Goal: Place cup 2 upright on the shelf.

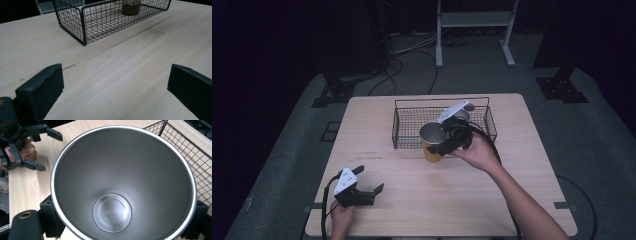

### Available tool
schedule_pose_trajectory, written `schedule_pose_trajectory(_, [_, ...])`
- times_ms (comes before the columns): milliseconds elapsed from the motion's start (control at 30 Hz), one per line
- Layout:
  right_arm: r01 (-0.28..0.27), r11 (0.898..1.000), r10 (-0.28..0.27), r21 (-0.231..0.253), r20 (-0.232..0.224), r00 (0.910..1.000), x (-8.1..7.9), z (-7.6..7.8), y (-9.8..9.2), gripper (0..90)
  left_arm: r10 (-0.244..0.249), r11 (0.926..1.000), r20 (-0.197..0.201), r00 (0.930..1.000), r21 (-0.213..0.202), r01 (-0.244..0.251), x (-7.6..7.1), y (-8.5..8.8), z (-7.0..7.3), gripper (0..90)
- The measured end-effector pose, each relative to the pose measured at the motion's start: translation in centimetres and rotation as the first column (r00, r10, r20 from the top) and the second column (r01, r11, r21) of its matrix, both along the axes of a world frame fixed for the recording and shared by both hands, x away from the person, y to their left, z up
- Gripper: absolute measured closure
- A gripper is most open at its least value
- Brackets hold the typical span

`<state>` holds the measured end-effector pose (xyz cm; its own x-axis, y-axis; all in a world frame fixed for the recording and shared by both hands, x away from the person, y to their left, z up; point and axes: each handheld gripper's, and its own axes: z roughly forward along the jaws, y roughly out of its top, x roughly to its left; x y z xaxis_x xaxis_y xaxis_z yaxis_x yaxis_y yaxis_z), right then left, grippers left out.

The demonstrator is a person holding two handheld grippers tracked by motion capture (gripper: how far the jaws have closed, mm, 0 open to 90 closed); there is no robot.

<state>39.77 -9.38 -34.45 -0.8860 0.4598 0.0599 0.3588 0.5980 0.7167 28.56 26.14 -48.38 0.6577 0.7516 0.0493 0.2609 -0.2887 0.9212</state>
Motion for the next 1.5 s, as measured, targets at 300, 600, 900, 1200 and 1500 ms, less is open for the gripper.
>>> schedule_pose_trajectory(300, [0.0,1.0,0.0,0.0,0.003,1.0,0.8,0.9,0.2,14.9,0.001,1.0,0.0,1.0,-0.004,-0.001,0.0,0.0,0.0,0.0])
schedule_pose_trajectory(600, [-0.002,1.0,0.002,-0.005,0.0,1.0,1.5,1.5,0.5,14.9,0.0,1.0,0.001,1.0,-0.005,0.0,0.0,0.0,0.0,0.0])
schedule_pose_trajectory(900, [-0.005,1.0,0.005,-0.009,0.012,0.9999,2.1,2.5,0.8,14.9,0.001,1.0,0.001,1.0,-0.005,-0.001,0.0,0.0,0.0,0.0])
schedule_pose_trajectory(1200, [-0.004,1.0,0.004,-0.01,0.015,0.9999,2.8,3.3,1.1,14.9,0.0,1.0,0.001,1.0,-0.005,0.0,0.0,0.0,0.0,0.0])
schedule_pose_trajectory(1500, [-0.007,1.0,0.007,-0.02,0.021,0.9998,3.5,3.8,1.5,14.9,0.001,1.0,0.0,1.0,-0.009,-0.001,0.0,0.0,0.0,0.0])
